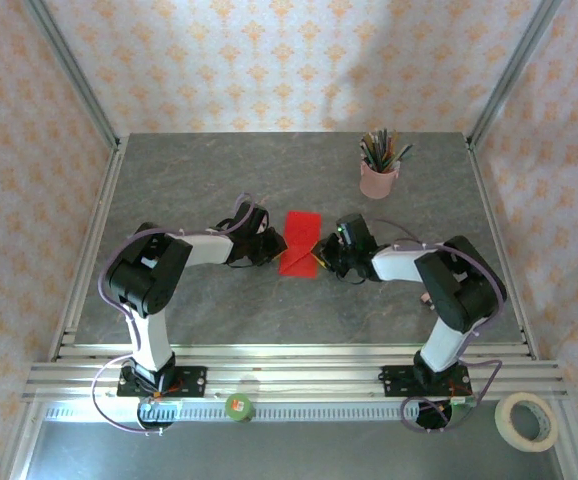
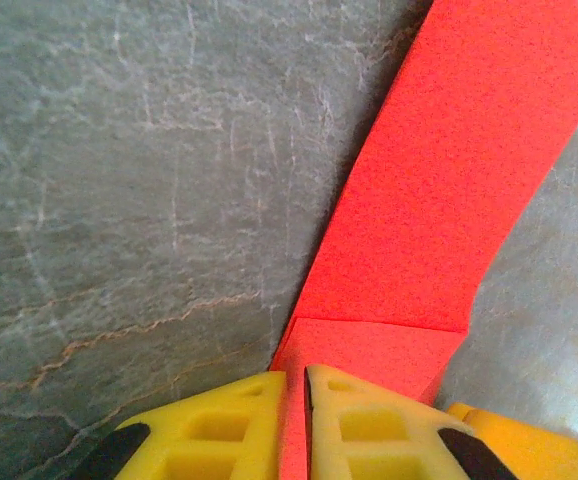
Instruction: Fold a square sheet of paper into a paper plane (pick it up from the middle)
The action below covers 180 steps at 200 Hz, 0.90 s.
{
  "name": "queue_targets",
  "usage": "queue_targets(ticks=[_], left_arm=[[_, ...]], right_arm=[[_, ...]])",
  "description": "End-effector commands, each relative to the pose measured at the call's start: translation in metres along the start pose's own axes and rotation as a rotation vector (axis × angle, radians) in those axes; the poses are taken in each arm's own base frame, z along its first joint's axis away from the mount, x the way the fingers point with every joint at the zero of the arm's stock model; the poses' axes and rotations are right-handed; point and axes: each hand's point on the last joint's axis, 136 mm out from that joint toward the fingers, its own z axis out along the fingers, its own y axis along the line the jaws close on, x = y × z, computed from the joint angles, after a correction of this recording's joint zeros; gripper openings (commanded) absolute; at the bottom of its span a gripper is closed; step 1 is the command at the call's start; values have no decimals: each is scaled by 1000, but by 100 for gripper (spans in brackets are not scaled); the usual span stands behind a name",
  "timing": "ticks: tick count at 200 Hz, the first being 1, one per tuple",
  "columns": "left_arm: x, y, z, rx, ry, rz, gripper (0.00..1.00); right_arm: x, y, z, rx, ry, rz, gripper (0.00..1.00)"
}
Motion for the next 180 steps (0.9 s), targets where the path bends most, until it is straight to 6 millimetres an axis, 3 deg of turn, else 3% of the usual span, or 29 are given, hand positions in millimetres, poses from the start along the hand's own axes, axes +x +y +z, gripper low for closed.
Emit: queue_targets(ticks=[1,17,22,80,180], left_arm=[[2,29,6,-104,6,-49,17],[3,28,6,-100,8,-49,17],[6,38,12,-125,22,-59,17],[7,40,14,-131,29,-56,16],[7,39,14,-125,30,-49,16]], right_arm=[[-9,2,4,34,-40,2,19],[-10,2,7,44,-41,1,19],[-10,2,8,45,-39,2,19],[-10,4,17,59,-22,-6,19],[7,31,19,-112,57,-14,17]])
